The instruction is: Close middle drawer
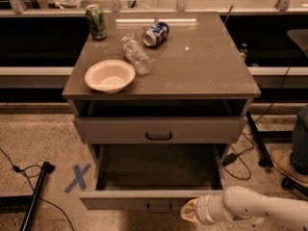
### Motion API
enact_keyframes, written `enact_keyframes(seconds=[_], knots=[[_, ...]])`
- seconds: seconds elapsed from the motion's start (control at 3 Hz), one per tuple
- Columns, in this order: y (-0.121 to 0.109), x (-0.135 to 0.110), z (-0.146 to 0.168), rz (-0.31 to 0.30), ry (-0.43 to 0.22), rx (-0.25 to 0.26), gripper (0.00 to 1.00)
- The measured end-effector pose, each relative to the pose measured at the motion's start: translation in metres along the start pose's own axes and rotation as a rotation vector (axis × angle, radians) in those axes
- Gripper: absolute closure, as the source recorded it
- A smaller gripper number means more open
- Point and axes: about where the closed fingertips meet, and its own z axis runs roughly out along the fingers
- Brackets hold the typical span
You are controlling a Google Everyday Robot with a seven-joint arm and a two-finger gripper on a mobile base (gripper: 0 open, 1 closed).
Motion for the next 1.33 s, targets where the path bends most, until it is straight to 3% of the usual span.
enact_keyframes(seconds=[0.67,1.33], knots=[[-0.035,-0.010,0.020,-0.033,-0.002,0.032,1.00],[-0.089,0.004,0.036,-0.024,0.013,0.089,1.00]])
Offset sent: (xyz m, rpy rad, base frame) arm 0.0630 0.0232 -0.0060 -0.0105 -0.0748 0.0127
